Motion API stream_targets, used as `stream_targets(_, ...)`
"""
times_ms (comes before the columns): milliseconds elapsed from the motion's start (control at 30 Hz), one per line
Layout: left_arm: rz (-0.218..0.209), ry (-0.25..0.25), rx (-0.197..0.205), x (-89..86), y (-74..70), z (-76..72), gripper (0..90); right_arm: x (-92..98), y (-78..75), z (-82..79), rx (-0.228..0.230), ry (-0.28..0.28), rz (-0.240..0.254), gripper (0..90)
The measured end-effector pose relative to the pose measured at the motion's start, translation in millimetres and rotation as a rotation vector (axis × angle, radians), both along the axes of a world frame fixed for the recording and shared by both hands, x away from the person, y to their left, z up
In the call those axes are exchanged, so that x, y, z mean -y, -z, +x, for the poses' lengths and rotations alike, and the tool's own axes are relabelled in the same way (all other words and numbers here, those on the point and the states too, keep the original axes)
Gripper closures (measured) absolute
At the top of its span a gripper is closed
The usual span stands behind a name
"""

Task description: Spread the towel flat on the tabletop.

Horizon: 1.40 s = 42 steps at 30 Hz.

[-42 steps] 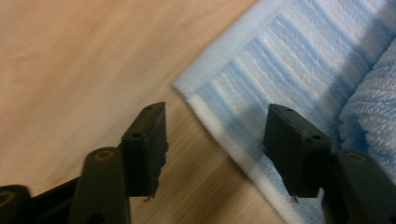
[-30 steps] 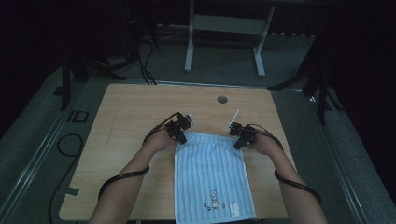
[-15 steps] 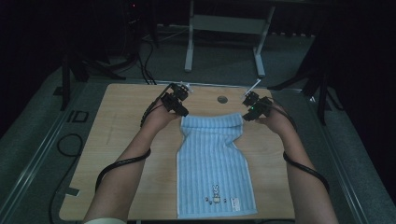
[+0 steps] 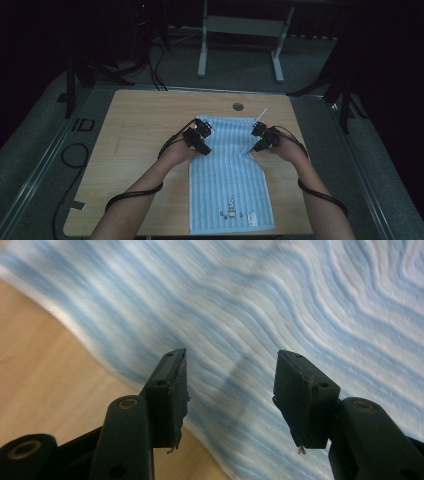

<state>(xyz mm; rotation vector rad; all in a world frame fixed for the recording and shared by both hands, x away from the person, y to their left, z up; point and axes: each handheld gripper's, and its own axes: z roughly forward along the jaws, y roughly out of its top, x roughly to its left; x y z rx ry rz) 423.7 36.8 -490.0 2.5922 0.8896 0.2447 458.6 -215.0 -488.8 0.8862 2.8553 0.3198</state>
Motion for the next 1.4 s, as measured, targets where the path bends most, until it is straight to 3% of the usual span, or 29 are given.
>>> stream_targets(100, 0.006, -0.003, -0.013, -0.5, 5.6, -0.2, 47.2, -6.8, 8.0, -11.3, -0.013, -0.044, 0.026, 70.2)
stream_targets(267, 0.008, -0.023, -0.013, -1.0, 12.0, -0.4, 47.1, -17.4, 23.1, -6.8, -0.025, -0.001, -0.045, 59.1)
stream_targets(333, 0.014, -0.013, -0.019, -1.4, 13.5, -0.5, 47.1, -20.6, 27.9, -4.0, -0.051, 0.014, -0.049, 62.7)
stream_targets(433, 0.007, -0.023, -0.023, -3.5, 14.6, 0.6, 47.1, -22.5, 28.0, -5.4, -0.067, 0.008, -0.025, 80.5)
stream_targets(467, 0.012, -0.023, -0.024, -4.5, 14.4, 1.0, 47.0, -23.6, 27.8, -6.9, -0.061, -0.003, -0.042, 85.5)
stream_targets(533, 0.004, -0.029, -0.019, -6.5, 14.0, 0.5, 47.1, -23.6, 23.7, -11.6, -0.046, -0.007, -0.066, 86.9)
stream_targets(667, 0.002, -0.026, -0.016, -8.9, 12.9, -2.4, 47.0, -11.6, 6.1, -20.9, 0.007, 0.017, -0.037, 87.0)
stream_targets(767, -0.001, -0.02, -0.016, -9.5, 11.4, -5.7, 47.0, 3.3, -5.9, -31.1, 0.022, 0.064, -0.018, 86.9)
stream_targets(867, 0.0, -0.01, -0.016, -9.0, 11.0, -10.7, 47.0, 17.2, -1.8, -36.4, -0.004, 0.091, -0.055, 82.3)
stream_targets(967, -0.004, 0.011, -0.019, -9.1, 11.6, -18.6, 47.0, 29.8, 3.7, -41.4, -0.001, 0.107, -0.085, 76.5)
stream_targets(1067, -0.014, 0.043, -0.031, -8.8, 14.2, -30.8, 47.1, 37.6, 1.2, -51.8, 0.001, 0.108, -0.004, 81.3)
stream_targets(1167, -0.004, 0.076, -0.042, -6.7, 19.8, -40.8, 47.4, 34.4, 4.9, -72.7, 0.004, 0.062, 0.051, 83.4)
stream_targets(1333, 0.011, 0.106, -0.073, -3.9, 33.1, -50.0, 47.4, 23.3, 21.1, -98.3, -0.013, 0.001, 0.077, 82.5)
stream_targets(1400, 0.011, 0.112, -0.069, -3.4, 35.9, -52.9, 46.3, 21.4, 29.2, -104.7, -0.017, -0.015, 0.062, 81.1)
